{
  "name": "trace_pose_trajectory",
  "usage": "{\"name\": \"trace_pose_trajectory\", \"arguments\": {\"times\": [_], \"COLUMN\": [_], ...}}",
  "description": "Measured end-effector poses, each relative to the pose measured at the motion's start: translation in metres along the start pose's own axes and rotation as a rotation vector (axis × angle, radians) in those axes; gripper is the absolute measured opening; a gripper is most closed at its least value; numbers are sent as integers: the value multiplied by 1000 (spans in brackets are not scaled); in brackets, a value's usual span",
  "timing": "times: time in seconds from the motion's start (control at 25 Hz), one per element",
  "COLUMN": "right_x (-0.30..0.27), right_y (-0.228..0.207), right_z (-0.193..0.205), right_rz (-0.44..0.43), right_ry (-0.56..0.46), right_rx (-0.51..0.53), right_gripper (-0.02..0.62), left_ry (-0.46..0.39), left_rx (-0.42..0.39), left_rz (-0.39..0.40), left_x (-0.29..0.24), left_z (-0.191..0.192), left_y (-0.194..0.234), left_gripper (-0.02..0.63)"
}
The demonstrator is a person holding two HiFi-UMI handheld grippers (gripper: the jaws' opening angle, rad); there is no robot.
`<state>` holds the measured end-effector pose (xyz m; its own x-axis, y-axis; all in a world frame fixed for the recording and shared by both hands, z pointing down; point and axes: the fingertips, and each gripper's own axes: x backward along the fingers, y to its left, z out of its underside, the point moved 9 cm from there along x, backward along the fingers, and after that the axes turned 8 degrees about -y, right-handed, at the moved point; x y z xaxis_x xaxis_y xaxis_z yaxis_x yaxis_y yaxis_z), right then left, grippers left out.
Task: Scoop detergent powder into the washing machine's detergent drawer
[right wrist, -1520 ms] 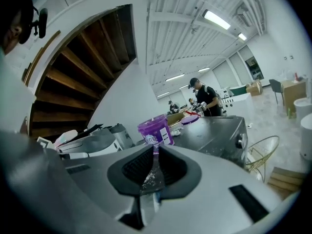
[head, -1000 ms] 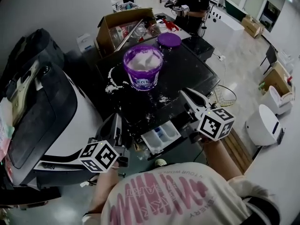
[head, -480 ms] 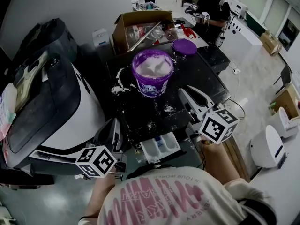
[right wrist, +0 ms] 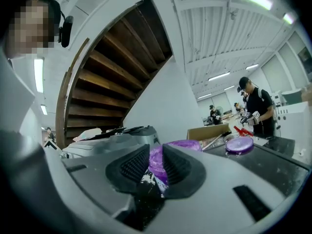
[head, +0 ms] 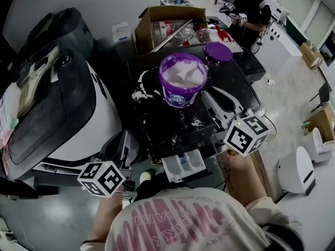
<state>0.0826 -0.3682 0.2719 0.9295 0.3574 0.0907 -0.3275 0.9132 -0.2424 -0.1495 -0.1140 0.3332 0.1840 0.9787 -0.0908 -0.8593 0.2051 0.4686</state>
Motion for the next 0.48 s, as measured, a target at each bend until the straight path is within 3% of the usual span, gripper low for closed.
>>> {"name": "trace_pose_trajectory", "arguments": {"times": [0.48], "right_x": [-25], "right_y": [8], "right_z": [4], "right_rz": [112], "right_ry": [67], "right_rx": [-4], "right_gripper": [99], "left_ry": [102], "left_rx": [10], "left_rz": [198], "left_x": [-60], "left_z": [-28], "left_y": [35], "left_gripper": [3]}}
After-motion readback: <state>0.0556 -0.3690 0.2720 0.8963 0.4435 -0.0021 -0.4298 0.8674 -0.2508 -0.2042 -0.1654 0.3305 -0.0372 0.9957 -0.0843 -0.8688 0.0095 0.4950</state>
